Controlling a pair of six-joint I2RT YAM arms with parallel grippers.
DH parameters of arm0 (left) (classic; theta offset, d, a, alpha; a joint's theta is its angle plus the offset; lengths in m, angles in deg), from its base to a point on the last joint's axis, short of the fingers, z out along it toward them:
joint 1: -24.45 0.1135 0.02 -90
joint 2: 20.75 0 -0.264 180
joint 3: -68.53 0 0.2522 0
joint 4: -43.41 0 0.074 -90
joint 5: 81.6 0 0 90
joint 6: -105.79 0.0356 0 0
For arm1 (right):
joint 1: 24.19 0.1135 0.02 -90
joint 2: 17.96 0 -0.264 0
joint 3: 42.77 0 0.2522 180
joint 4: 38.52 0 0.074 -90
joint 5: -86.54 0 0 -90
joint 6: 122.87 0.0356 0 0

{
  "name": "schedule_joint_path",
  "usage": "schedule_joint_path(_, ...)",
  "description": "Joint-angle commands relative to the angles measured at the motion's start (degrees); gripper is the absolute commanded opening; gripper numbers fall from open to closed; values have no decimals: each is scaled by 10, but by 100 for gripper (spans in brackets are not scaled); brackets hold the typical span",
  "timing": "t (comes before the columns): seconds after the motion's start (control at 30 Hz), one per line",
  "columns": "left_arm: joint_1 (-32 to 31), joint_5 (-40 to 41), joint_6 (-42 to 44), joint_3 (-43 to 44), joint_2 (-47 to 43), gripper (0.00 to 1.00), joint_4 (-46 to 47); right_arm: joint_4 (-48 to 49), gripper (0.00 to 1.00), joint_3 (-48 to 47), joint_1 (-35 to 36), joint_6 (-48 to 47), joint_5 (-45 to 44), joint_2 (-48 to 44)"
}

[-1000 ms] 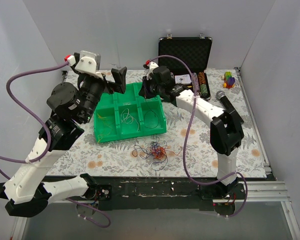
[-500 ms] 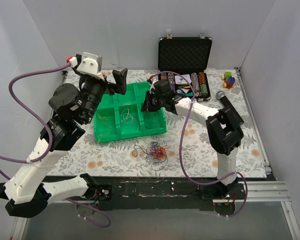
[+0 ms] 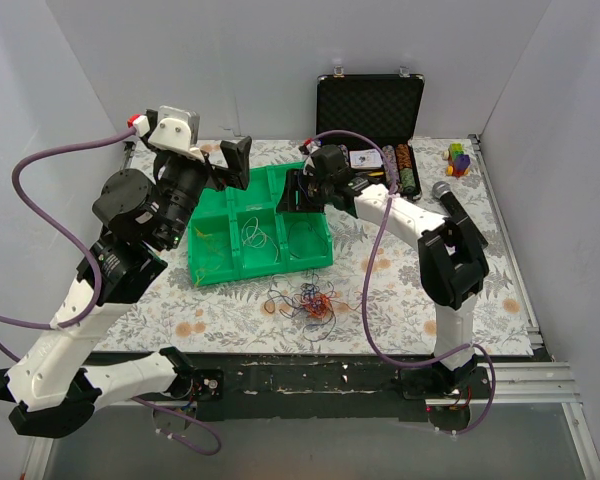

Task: Untangle the cables
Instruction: Place the cable in the bin.

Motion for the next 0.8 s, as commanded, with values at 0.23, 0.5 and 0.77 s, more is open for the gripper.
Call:
schedule_joint_path(0.23,3,-22,17,-22,-9,98,6,-187,71,-114,52,-140,-225,7)
schedule_joint_path(0.5,4,-135,35,-243,-88,98,38,-125,60,-22,64,-154,-224,-56)
schedule_joint_path(0.77,17,-113,-133,-321,-42,98,78,-49,59,77,86,-174,-246,-144)
